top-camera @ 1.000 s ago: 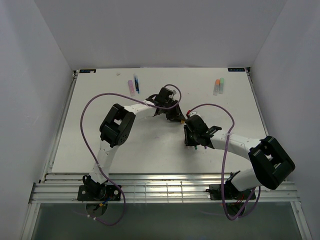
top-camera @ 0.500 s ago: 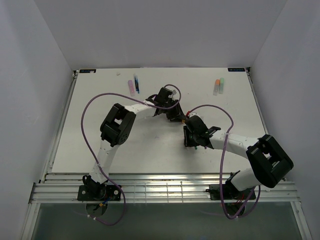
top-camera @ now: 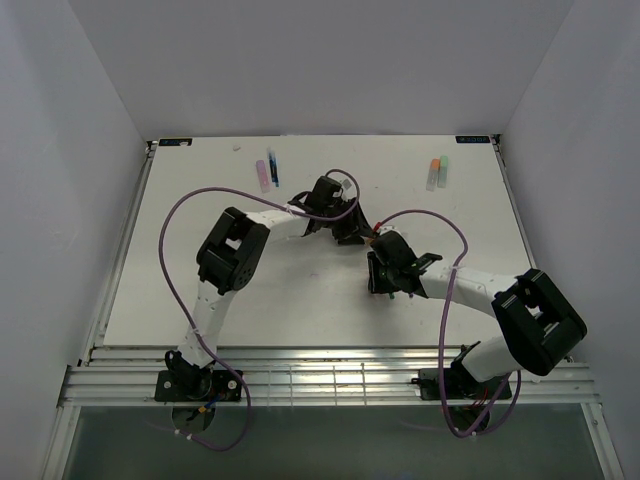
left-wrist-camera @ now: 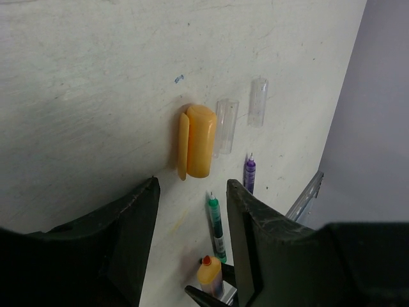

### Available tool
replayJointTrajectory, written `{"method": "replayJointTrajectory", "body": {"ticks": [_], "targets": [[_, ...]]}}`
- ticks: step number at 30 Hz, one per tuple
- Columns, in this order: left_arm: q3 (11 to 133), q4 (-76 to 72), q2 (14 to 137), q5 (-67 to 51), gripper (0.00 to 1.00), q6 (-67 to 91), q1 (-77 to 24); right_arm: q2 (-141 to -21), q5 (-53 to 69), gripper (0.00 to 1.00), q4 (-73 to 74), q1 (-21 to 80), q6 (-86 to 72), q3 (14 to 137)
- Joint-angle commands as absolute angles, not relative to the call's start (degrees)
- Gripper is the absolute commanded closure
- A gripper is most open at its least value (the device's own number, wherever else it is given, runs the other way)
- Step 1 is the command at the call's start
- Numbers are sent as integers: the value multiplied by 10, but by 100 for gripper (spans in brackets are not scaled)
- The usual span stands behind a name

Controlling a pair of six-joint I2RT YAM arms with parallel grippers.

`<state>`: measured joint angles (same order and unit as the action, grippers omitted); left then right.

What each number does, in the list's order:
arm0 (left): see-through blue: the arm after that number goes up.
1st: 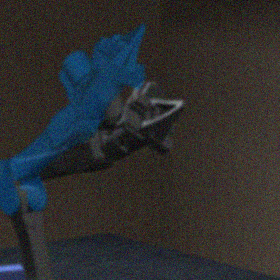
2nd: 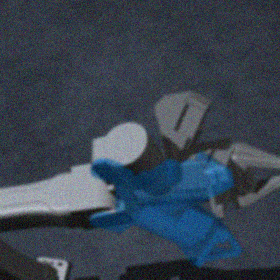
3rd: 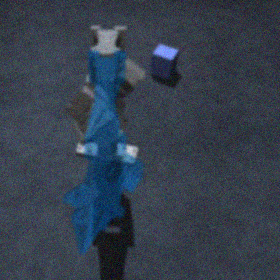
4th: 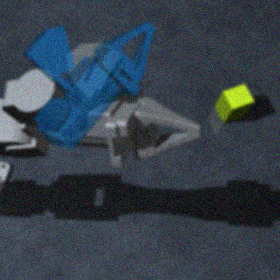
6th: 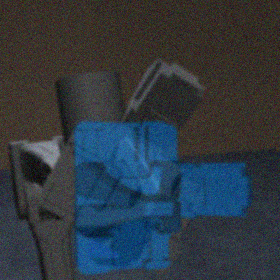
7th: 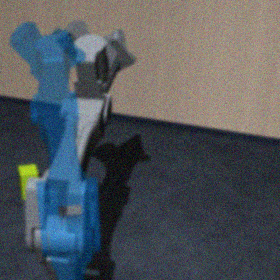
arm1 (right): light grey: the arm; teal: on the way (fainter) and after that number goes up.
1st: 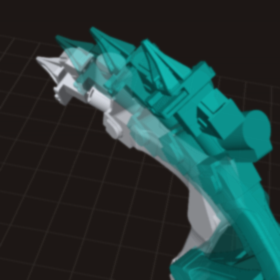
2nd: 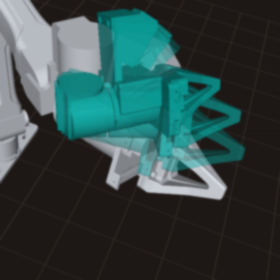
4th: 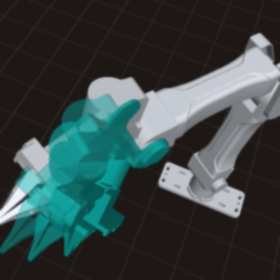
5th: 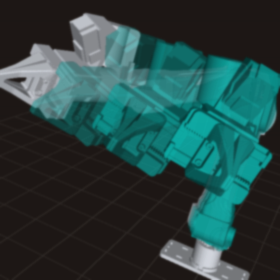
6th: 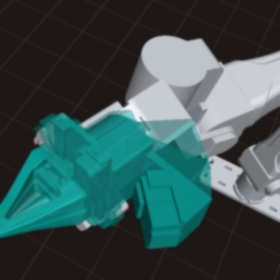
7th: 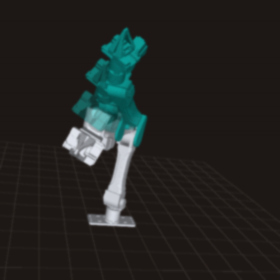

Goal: Open the pen caps

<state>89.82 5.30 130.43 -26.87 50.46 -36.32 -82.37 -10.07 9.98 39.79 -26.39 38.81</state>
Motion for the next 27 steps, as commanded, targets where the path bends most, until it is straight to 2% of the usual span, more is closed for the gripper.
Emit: {"method": "replayJointTrajectory", "body": {"ticks": [1, 5, 21, 27], "targets": [[855, 87, 1278, -232, 41, 489, -350, -832, -105, 78, 91, 386, -258, 385], [824, 81, 1244, -222, 39, 483, -342, -832, -114, 76, 98, 376, -249, 389], [737, 37, 1151, -223, 35, 477, -322, -836, -114, 55, 110, 370, -236, 403], [722, 28, 1133, -224, 34, 477, -321, -822, -119, 54, 124, 370, -229, 426]]}}
